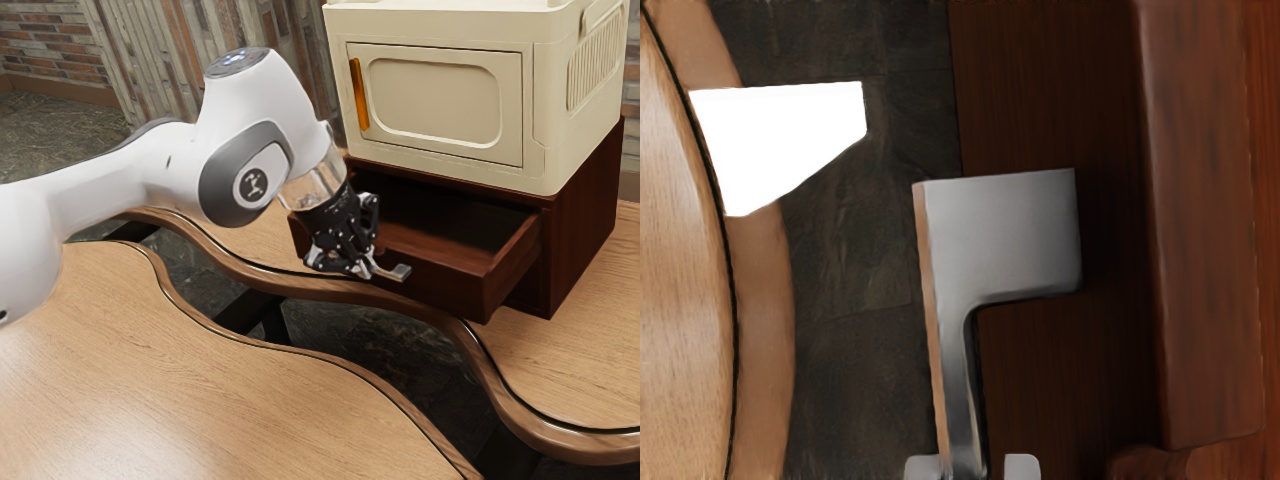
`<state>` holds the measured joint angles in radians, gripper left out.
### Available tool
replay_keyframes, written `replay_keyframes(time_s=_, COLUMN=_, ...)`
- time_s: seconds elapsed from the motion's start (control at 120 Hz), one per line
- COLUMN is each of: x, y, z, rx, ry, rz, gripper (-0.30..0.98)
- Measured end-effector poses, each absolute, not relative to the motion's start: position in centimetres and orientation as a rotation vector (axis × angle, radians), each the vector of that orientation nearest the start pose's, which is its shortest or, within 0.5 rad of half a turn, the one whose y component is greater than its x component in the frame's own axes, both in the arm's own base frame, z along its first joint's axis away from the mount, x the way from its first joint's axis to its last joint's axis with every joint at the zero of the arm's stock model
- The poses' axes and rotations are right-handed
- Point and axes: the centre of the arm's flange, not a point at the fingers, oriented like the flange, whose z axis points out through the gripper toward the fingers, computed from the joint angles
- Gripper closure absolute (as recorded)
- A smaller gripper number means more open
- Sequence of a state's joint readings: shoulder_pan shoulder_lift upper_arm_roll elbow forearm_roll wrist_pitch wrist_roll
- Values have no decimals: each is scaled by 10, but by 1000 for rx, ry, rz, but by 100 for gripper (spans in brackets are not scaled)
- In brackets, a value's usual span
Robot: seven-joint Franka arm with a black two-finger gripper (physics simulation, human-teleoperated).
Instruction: Pull the drawer handle with one arm to open the drawer
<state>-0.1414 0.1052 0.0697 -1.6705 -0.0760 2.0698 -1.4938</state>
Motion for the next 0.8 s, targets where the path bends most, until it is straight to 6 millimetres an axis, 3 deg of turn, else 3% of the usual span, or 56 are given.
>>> replay_keyframes(time_s=0.317, x=590, y=-49, z=565, rx=-2538, ry=-2245, rz=-266, gripper=79)
replay_keyframes(time_s=0.8, x=574, y=-47, z=566, rx=-2538, ry=-2259, rz=-275, gripper=76)
